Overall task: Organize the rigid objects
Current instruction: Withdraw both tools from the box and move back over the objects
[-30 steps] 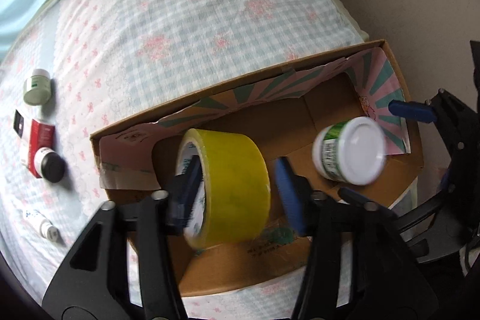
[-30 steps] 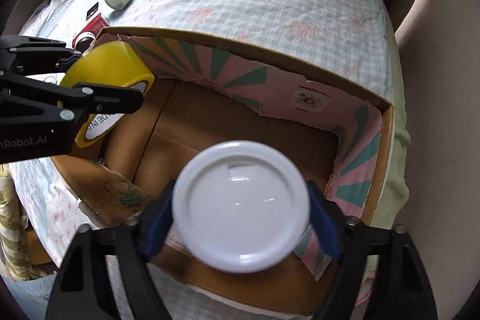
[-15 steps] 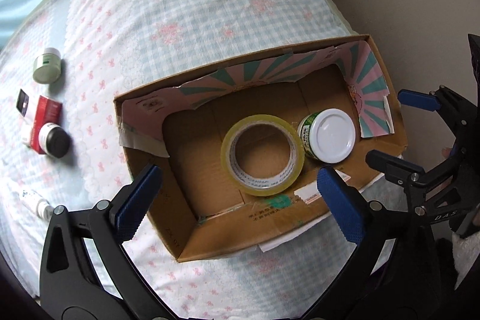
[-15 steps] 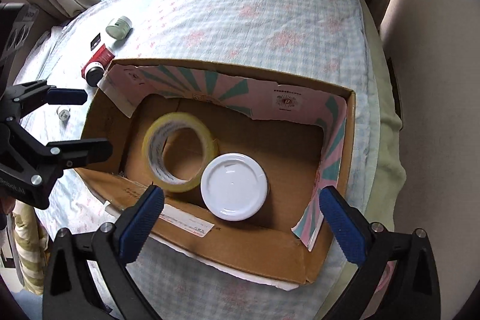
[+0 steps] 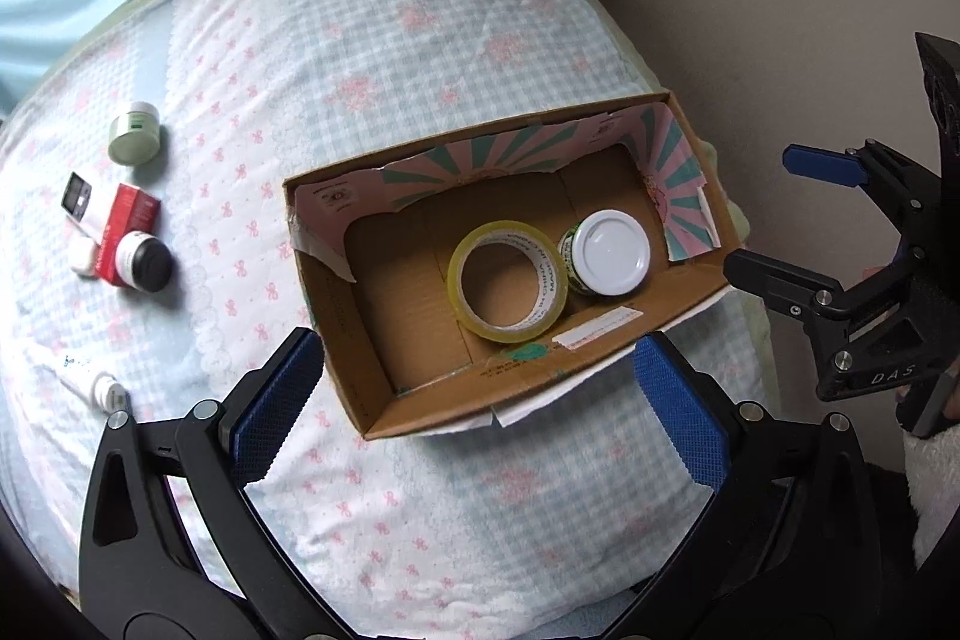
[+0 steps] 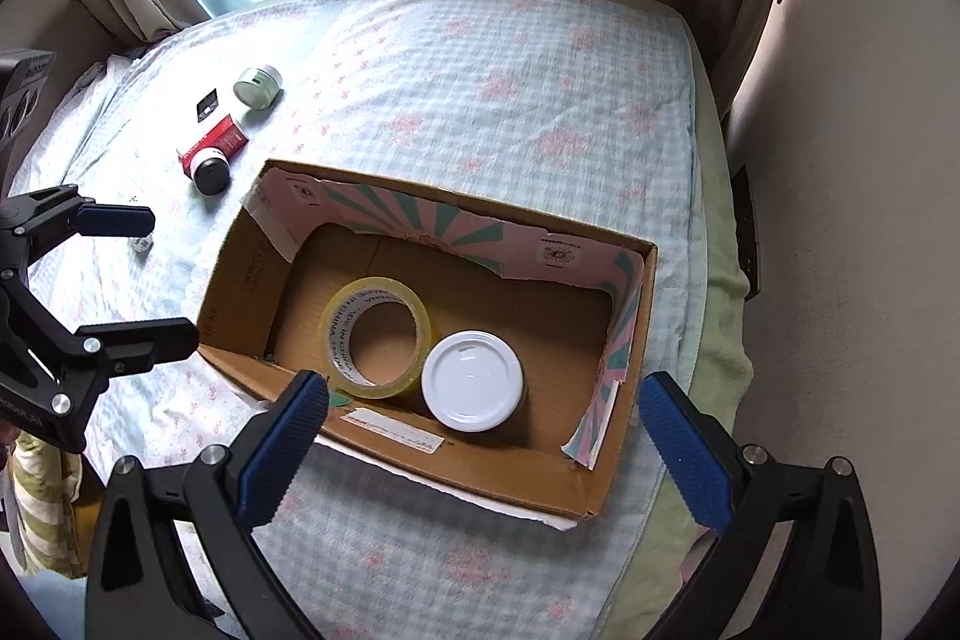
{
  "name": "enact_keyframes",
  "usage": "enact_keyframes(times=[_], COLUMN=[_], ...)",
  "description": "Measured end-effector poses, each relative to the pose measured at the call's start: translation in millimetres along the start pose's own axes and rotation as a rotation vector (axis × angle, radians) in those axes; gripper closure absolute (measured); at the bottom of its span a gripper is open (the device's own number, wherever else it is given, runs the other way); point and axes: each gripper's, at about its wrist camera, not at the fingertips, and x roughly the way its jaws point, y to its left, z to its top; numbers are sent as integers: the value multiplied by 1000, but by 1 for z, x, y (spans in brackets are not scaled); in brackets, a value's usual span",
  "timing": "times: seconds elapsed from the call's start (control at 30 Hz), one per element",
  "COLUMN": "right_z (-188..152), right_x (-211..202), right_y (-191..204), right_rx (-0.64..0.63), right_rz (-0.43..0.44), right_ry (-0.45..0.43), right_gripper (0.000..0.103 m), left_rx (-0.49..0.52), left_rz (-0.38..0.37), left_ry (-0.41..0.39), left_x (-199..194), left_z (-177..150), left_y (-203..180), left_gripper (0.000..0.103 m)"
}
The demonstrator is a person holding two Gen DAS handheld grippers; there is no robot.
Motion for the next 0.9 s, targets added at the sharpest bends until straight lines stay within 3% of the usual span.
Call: enact_keyframes(times=[0.17,0.37,0.73,0.9], right_z=[8,24,63,94], right_x=[-22,-47,-70,-59], right_y=[29,69,165,207], right_rx=[-67,-103,-55,0], right_rz=[-3,41,114,161], right_ry=[-28,-90,-151,-149], right_gripper=[0,0,0,0], left_rx=[-46,-128,-355,-463], left_rz=[40,182,244,248], left_ry=[-50,-128,-197,-205], left_x=[-48,-105,-165,-174], left_z=[-35,-85,-147,-165], left_y=[18,63,185,243], left_gripper=[0,0,0,0])
